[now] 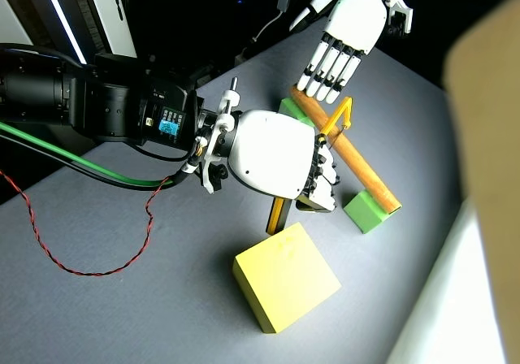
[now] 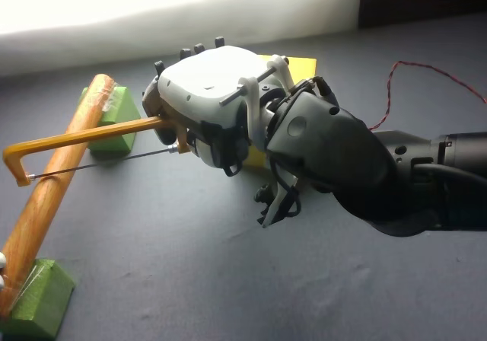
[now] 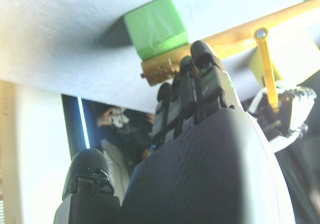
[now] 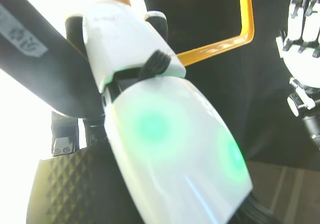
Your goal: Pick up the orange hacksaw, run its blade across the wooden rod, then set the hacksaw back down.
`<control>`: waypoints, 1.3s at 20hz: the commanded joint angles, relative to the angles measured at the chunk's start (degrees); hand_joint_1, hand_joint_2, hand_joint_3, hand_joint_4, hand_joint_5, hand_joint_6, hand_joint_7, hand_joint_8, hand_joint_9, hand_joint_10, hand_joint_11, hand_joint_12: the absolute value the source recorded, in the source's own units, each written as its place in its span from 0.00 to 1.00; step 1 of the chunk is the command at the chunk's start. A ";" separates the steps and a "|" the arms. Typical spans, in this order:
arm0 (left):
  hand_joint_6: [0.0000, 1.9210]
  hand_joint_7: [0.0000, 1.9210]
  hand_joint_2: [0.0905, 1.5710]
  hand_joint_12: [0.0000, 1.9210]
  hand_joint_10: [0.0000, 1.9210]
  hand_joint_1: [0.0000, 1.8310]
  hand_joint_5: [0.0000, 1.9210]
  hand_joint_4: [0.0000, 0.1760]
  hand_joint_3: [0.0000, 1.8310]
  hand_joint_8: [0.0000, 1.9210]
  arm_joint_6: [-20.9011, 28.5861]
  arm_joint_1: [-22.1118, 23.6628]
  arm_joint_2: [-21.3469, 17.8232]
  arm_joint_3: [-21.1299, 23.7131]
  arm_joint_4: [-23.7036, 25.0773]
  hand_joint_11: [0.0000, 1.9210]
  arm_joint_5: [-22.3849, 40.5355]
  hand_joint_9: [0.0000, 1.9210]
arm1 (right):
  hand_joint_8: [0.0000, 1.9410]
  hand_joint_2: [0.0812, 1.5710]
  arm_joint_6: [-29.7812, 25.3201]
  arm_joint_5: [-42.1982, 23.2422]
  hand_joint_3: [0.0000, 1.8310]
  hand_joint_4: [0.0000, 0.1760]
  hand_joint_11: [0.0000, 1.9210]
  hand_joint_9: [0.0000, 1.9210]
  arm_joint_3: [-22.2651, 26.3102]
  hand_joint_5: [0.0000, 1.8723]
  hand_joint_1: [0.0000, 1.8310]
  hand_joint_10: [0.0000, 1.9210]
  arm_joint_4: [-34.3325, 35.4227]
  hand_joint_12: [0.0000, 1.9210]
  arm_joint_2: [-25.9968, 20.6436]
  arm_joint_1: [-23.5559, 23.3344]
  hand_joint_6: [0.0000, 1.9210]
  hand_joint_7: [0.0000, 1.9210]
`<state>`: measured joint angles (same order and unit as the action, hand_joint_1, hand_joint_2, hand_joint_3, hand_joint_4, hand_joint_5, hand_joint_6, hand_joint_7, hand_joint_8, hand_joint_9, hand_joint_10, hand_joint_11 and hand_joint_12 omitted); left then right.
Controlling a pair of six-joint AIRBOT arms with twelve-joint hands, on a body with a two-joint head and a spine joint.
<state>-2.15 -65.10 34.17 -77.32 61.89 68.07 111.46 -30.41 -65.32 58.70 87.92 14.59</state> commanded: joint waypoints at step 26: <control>0.00 0.00 0.75 0.05 0.00 0.00 0.01 0.00 0.00 0.00 -0.20 0.56 0.17 0.42 -2.17 0.00 1.23 0.00 | 0.71 0.82 6.96 -1.40 0.00 0.00 0.29 0.28 -8.06 0.29 0.79 0.82 0.23 1.00 12.15 -2.20 0.85 0.29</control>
<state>-2.17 -64.99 34.17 -77.06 62.35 67.40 118.54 -29.52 -73.76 61.89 100.09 13.10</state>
